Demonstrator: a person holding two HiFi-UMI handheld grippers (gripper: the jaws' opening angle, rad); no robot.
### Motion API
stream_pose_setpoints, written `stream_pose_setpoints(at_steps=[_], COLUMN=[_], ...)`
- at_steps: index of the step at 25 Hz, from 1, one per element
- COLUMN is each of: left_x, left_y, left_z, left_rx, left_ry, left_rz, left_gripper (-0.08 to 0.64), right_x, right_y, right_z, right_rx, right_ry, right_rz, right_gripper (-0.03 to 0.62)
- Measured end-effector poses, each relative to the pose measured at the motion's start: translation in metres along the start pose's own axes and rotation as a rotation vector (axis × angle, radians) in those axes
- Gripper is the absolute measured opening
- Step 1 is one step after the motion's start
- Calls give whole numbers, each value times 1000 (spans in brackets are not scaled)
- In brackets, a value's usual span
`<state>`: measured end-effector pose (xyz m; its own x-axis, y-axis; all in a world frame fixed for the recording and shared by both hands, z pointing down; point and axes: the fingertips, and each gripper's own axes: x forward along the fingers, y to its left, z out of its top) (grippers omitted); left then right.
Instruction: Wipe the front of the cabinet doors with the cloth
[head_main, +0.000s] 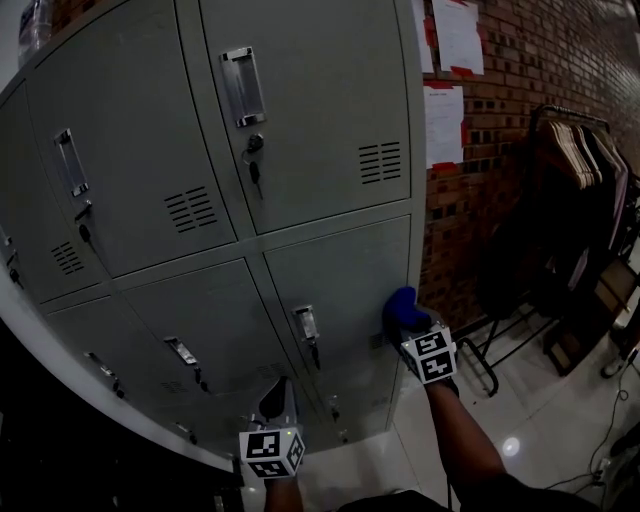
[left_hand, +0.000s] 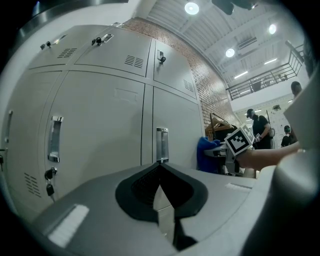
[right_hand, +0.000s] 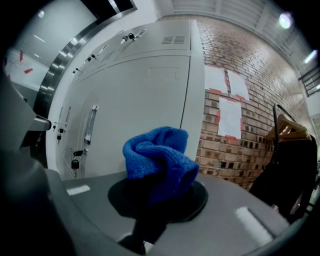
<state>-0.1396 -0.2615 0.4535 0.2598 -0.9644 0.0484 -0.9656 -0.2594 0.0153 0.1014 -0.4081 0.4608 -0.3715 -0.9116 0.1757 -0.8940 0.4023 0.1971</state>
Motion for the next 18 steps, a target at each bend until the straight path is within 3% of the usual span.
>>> stream_pose_setpoints(at_steps=[9,18], left_x=[0,-5], left_y=[-3,2], left_z=[-3,-2], left_rx=[2,10], left_ry=[10,8], left_rz=[-7,-5], left_gripper=[14,14], right_x=[-7,6], right_y=[-7,75], right_z=[-11,-8], right_rx=[16,0], right_ry=[15,-8], right_rz=[-24,132], right_gripper=[54,54])
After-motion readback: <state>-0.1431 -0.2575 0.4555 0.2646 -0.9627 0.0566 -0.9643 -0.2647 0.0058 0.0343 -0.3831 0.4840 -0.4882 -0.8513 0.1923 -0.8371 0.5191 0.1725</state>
